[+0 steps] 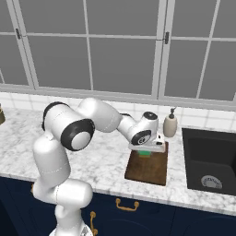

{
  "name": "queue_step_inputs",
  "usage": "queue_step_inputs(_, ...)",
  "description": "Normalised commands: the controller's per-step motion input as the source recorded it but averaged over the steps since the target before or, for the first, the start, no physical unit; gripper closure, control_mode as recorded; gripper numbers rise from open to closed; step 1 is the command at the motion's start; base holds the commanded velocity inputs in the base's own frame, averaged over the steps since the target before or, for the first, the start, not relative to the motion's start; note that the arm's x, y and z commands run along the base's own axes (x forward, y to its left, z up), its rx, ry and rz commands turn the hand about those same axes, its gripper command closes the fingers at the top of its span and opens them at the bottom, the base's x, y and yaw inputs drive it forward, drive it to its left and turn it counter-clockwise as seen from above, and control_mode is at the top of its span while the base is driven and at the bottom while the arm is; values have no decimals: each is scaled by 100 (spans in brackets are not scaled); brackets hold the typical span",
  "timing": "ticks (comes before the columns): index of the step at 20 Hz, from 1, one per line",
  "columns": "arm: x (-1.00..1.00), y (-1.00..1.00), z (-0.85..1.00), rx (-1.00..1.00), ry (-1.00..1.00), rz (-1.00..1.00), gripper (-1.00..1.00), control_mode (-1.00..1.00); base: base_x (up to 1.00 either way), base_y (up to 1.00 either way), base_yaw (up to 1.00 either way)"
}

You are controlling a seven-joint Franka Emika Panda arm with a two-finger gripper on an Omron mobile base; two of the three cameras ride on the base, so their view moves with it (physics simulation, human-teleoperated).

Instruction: Pick up the sponge from the counter and clean the cutting board by briefly scrubbing or pressing down on the cutting board. Once finished, release the sponge.

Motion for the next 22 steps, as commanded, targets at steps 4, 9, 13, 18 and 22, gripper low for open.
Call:
queue_step_inputs(4, -8, -2, 4, 0, -17, -9, 100, -100, 0, 0, 0)
queue_step_inputs(9, -13, 0, 22, -1, -9, -9, 100, -100, 0, 0, 0)
queue_step_inputs(13, -3, 0, 86, -15, 2, -7, 100, -100, 0, 0, 0)
queue_step_inputs(18, -1, 11, -8, -9, 13, -3, 100, -100, 0, 0, 0)
queue_step_inputs(22, -29, 0, -73, 0, 13, -7, 100, -100, 0, 0, 0)
